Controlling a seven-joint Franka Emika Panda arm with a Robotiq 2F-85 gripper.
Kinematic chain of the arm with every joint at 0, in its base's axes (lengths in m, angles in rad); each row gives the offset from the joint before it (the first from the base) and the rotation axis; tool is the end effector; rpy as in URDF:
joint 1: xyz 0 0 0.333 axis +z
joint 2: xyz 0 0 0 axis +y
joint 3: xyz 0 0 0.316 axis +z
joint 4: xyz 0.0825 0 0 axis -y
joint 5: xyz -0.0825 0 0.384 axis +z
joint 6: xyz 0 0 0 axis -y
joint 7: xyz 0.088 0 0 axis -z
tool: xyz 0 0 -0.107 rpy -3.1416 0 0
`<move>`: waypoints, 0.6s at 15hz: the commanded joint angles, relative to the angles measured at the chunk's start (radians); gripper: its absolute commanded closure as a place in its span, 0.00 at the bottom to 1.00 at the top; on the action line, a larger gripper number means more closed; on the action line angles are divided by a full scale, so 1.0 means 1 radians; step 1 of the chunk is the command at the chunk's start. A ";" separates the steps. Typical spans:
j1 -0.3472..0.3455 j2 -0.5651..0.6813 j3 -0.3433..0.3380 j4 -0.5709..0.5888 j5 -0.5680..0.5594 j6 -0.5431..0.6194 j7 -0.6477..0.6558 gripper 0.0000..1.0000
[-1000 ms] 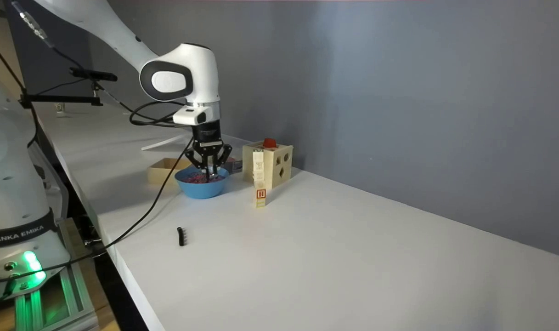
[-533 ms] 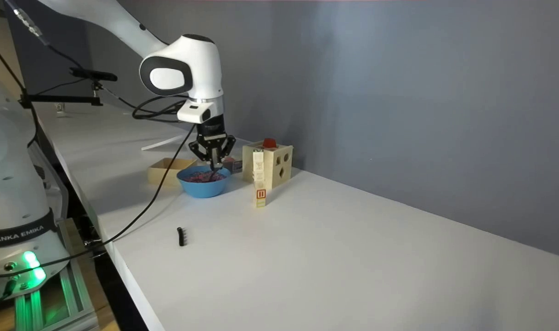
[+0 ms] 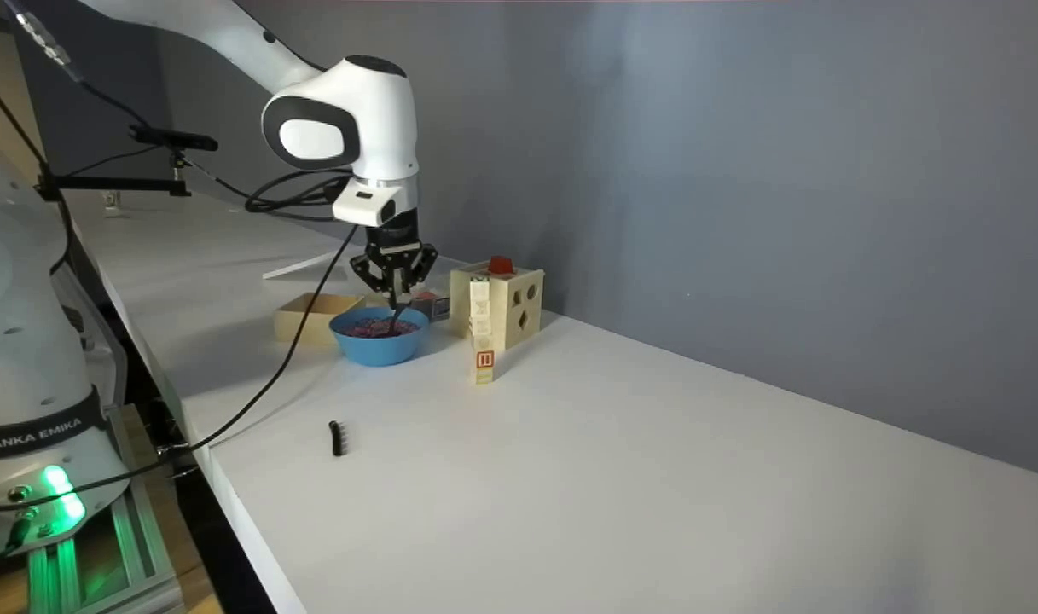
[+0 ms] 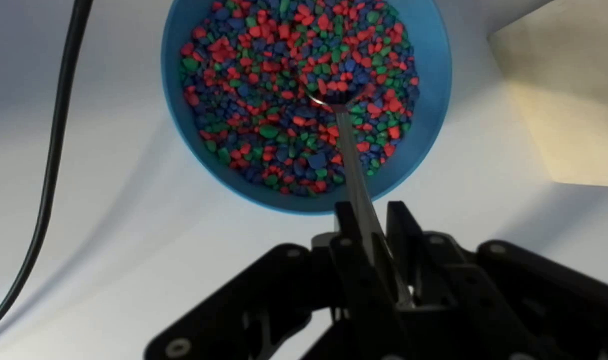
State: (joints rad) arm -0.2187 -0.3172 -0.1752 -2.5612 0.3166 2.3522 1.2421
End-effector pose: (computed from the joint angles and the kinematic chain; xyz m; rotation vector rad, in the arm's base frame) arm 0.4001 -0.1607 0.3859 -1.7154 2.2602 0.0460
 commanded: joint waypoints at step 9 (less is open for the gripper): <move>-0.106 0.018 0.217 -0.005 -0.625 0.001 0.552 0.05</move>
State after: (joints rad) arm -0.3179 -0.3086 0.0084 -2.5644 -0.2002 2.3752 1.6987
